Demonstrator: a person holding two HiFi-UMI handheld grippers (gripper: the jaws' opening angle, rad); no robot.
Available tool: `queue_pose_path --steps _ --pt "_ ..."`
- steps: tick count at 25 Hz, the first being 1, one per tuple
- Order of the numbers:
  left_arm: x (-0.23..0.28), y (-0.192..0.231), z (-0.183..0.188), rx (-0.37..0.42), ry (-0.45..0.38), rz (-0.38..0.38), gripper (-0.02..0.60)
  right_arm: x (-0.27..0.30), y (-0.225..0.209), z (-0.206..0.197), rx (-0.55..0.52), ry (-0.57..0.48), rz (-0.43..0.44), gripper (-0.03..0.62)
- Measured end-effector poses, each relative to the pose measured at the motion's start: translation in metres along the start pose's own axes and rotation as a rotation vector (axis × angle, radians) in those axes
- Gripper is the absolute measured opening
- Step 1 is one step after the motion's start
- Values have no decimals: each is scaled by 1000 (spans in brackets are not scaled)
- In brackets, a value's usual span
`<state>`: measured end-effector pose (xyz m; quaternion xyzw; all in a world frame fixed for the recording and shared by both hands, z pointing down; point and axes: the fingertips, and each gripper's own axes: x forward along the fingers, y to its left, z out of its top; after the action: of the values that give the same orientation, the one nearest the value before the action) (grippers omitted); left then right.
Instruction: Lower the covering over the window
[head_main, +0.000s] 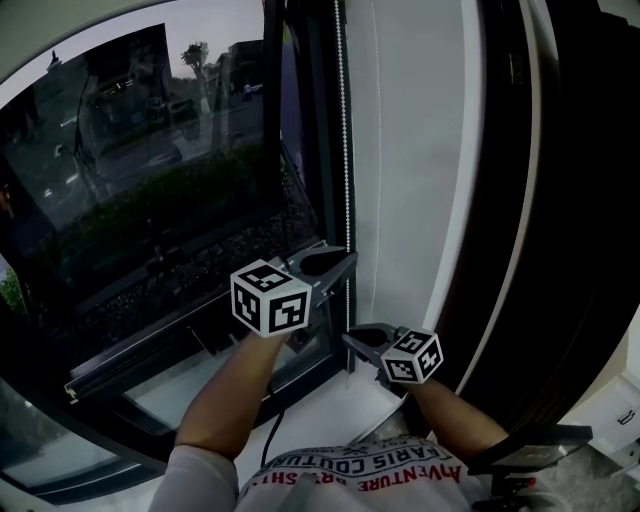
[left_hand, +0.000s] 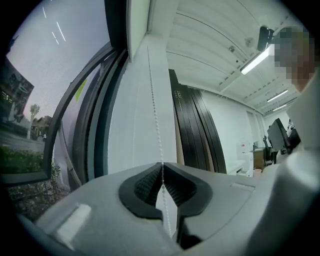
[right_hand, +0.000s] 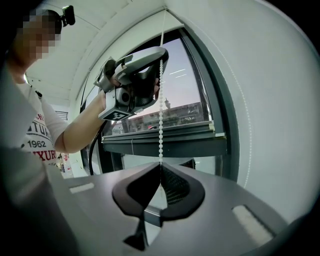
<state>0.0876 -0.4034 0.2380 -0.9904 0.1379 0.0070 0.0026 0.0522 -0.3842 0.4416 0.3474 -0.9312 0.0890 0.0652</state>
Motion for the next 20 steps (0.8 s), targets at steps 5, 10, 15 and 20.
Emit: queue_pose_path --steps 5,10,15,20 --pt "-3 1 0 21 2 7 11 2 -1 0 4 -7 0 8" --pt "2 0 -30 58 77 27 11 6 -1 -29 7 66 -4 8" --pt "5 8 -65 21 98 45 11 9 -13 -61 61 116 -20 8" --pt "8 7 -103 13 121 50 11 11 -18 -98 94 179 -34 8"
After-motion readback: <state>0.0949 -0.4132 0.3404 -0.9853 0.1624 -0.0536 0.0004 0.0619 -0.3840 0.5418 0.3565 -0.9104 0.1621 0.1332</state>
